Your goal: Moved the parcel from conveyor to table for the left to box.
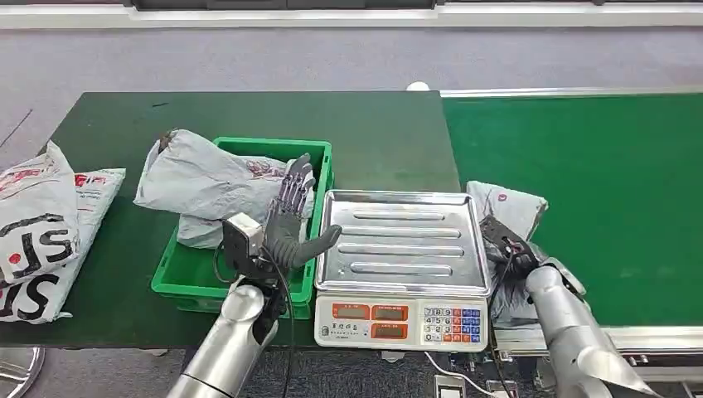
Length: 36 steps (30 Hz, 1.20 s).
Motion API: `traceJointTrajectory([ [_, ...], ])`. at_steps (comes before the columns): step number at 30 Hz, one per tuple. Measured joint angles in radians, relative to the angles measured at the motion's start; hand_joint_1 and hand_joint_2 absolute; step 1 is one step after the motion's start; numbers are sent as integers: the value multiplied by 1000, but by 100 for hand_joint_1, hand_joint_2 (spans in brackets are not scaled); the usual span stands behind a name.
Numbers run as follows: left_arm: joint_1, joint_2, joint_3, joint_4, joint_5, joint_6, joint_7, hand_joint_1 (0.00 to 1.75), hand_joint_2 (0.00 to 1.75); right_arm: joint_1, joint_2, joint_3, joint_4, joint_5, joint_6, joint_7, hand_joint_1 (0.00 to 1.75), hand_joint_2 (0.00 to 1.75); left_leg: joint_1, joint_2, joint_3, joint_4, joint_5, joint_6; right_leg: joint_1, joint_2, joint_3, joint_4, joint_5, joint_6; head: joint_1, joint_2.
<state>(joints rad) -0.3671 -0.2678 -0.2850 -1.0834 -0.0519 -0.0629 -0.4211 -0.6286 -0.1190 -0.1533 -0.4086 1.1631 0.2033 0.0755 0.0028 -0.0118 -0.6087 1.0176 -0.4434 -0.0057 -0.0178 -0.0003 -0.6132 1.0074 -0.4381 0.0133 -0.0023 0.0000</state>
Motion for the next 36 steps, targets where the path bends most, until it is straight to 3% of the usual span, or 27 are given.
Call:
traceJointTrajectory([
  [3,6,1,0,-7,0,3,1,0,175,-1,0,13,0,0,-37,-5,175,175,0,0,0,0,0,0,0,0,0,0,0,0,0,0],
  [8,61,12,6,-75,3,20,2,0,175,-11,15,18,-50,-78,-331,-48,175,175,0,0,-2,0,0,0,0,0,-2,1,0,0,0,0],
  [12,85,21,17,-120,8,20,9,0,175,-32,23,18,-120,-118,-379,-68,175,175,0,0,-2,0,0,0,0,0,-2,0,0,0,0,0],
  [23,65,24,24,-113,20,13,-26,0,175,79,65,17,-489,-399,-703,-412,175,175,0,0,-2,0,0,0,0,0,-2,0,0,0,0,0],
  [28,48,20,24,-91,20,12,-33,0,175,129,78,11,-620,-438,-741,-450,175,175,0,0,-2,0,0,0,0,0,-2,0,0,0,0,0],
  [32,35,17,23,-72,19,9,-46,0,175,173,92,2,-716,-515,-799,-547,175,175,0,0,-2,0,0,0,0,0,-2,0,0,0,0,0],
  [36,11,14,23,-39,23,8,-69,0,175,225,111,3,-831,-557,-713,-595,175,175,0,0,-2,0,0,0,0,0,-2,0,0,0,0,0],
])
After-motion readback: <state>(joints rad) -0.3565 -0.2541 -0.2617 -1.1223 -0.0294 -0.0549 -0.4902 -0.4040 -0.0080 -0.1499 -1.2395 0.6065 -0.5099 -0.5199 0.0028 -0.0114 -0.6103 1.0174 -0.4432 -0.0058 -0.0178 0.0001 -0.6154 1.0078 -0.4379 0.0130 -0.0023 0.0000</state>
